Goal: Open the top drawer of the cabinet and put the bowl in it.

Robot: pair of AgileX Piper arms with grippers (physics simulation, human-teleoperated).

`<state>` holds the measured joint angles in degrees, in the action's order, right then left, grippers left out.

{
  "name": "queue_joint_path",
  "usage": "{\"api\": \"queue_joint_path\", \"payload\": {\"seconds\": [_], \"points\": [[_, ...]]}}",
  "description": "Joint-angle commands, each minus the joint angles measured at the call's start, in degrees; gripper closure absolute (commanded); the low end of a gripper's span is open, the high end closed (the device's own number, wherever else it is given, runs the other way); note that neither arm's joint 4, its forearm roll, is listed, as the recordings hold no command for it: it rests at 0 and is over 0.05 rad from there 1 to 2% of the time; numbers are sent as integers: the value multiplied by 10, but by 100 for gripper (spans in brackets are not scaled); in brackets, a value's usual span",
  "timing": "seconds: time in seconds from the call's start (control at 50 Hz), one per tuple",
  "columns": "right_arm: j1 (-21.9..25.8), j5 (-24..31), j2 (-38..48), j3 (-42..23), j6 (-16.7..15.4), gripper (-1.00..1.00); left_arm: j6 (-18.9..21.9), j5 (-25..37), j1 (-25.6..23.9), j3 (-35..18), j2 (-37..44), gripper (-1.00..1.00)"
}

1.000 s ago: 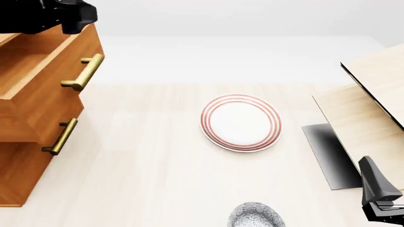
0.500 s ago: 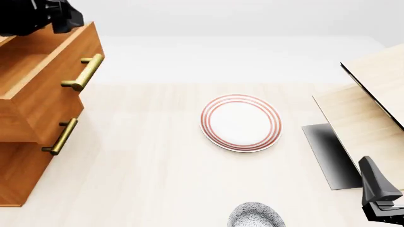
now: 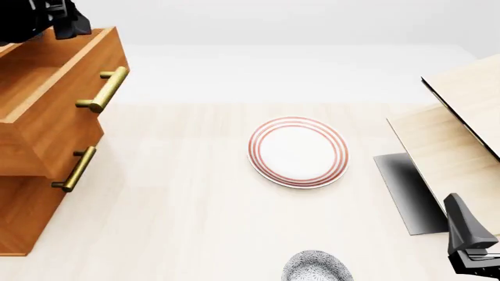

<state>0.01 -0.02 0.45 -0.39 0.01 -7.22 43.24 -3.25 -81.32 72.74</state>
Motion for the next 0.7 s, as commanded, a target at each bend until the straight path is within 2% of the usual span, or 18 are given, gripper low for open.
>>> {"api": "queue_joint_path", "payload": {"seconds": [0.02,0.14,0.16,0.18,0.22,0.26,0.36,0.38,0.7], "points": [[0,0,-1,1,0,-100,4,34,7,-18,15,-100],[0,0,-1,1,0,-100,8,49,8,-25,12,-100],[0,0,-1,1,0,-100,21,56,11,-26,17,-100],[0,0,-1,1,0,-100,12,54,8,-28,14,-100],[0,0,-1,1,0,-100,19,58,12,-30,12,-100],[0,0,-1,1,0,-100,4,60,-5,-32,24,-100],[0,0,-1,1,0,-100,17,68,6,-26,23,-100],[0,0,-1,1,0,-100,9,67,-5,-27,28,-100],[0,0,-1,1,0,-100,5,56,-6,-4,32,-100]]}}
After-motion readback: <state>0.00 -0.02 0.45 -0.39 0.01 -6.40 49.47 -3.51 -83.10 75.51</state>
